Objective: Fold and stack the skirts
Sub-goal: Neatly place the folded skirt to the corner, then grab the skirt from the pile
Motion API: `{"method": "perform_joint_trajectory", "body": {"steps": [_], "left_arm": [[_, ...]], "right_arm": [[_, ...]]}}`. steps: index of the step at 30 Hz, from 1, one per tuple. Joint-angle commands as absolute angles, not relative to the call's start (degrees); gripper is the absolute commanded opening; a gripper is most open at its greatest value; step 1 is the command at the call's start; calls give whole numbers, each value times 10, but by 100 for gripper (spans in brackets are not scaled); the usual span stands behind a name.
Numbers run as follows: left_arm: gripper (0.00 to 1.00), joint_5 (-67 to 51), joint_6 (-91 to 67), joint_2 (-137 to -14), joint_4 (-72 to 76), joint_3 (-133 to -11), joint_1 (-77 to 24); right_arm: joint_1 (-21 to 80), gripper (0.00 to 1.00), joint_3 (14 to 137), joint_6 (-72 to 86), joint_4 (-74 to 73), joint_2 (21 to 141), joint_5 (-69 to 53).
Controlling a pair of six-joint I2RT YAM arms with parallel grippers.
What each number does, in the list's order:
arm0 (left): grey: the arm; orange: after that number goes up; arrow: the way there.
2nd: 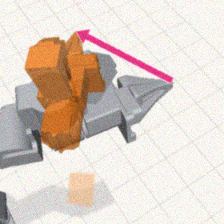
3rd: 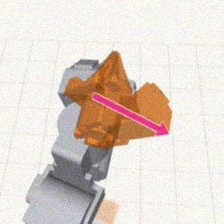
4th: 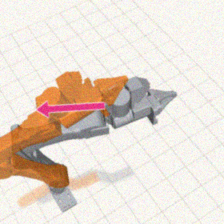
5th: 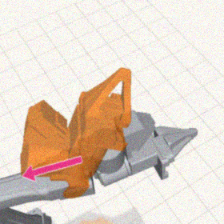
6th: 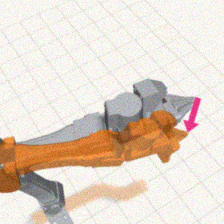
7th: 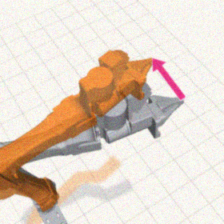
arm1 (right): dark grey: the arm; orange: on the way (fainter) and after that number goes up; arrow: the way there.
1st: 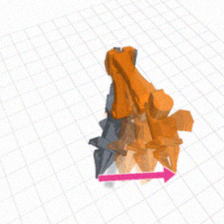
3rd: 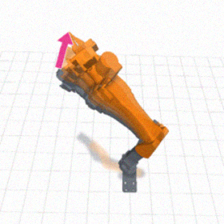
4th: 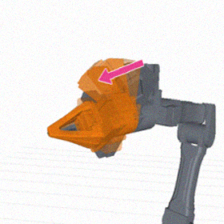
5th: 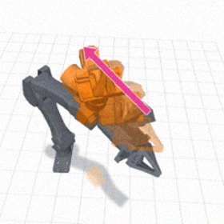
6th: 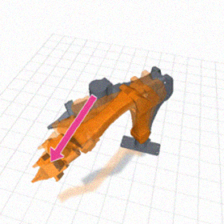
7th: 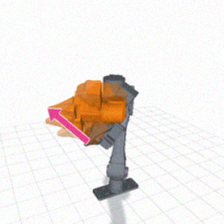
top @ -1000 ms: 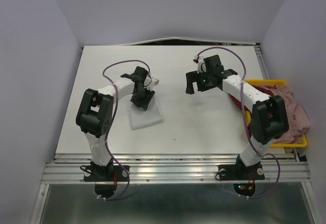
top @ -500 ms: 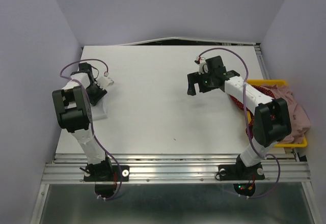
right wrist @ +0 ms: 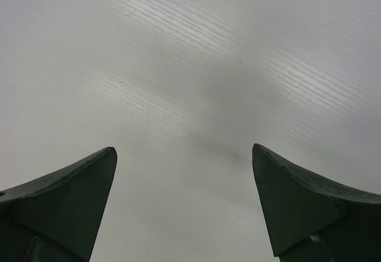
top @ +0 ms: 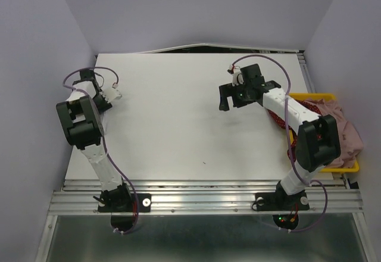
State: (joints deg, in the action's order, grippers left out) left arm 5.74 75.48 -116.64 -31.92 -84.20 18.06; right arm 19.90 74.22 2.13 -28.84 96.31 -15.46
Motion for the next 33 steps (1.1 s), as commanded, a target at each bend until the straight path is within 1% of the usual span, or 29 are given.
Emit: {"method": "perform_joint_trajectory", "body": {"steps": [1, 3, 5, 7, 10, 12, 13, 14, 15, 16, 17, 18, 19, 21, 22, 23, 24, 26, 28, 29, 33], "left_arm": [[62, -20, 741, -1161, -367, -921, 187], [65, -60, 727, -1131, -423, -998, 179], [68, -82, 707, -1096, -464, -1037, 166], [68, -96, 693, -1059, -477, -1077, 132], [74, -120, 628, -1009, -445, -1093, 86], [74, -128, 529, -985, -413, -1097, 63], [79, -145, 486, -949, -357, -1093, 55], [91, -189, 396, -926, -320, -1065, 55], [99, -200, 343, -900, -274, -1040, 55], [99, -202, 288, -851, -193, -1016, 51], [99, -208, 238, -830, -159, -989, 51], [99, -251, 205, -812, -138, -958, 48], [99, -271, 206, -798, -135, -952, 43], [99, -216, 223, -802, -169, -958, -26], [99, -203, 252, -811, -208, -961, -49], [99, -192, 264, -815, -222, -958, -70], [99, -172, 266, -816, -229, -935, -100], [99, -170, 258, -810, -229, -887, -123], [99, -181, 249, -807, -225, -859, -132], [99, -186, 239, -806, -223, -847, -137], [99, -207, 217, -802, -222, -810, -150]], "right_arm": [[196, 100, 792, 9, -288, 945, -150], [196, 100, 809, 7, -290, 937, -143], [196, 100, 825, 6, -292, 932, -139], [191, 100, 838, 7, -295, 925, -135], [174, 100, 860, -13, -304, 913, -130], [147, 100, 868, -18, -315, 904, -120], [133, 100, 867, -24, -323, 891, -120], [119, 100, 866, -45, -329, 883, -120], [86, 100, 859, -62, -336, 875, -117], [71, 100, 855, -79, -344, 868, -117], [53, 100, 853, -97, -370, 854, -113], [32, 100, 850, -136, -385, 851, -115], [-15, 100, 852, -155, -425, 848, -119], [-74, 100, 858, -203, -469, 849, -139], [-125, 100, 865, -262, -515, 850, -144], [-147, 100, 867, -296, -536, 851, -148], [-165, 100, 866, -367, -558, 846, -156], [-183, 100, 845, -447, -607, 829, -144], [-183, 100, 817, -487, -629, 811, -138], [-183, 100, 784, -503, -634, 803, -122], [-183, 100, 723, -558, -626, 772, -51]]}}
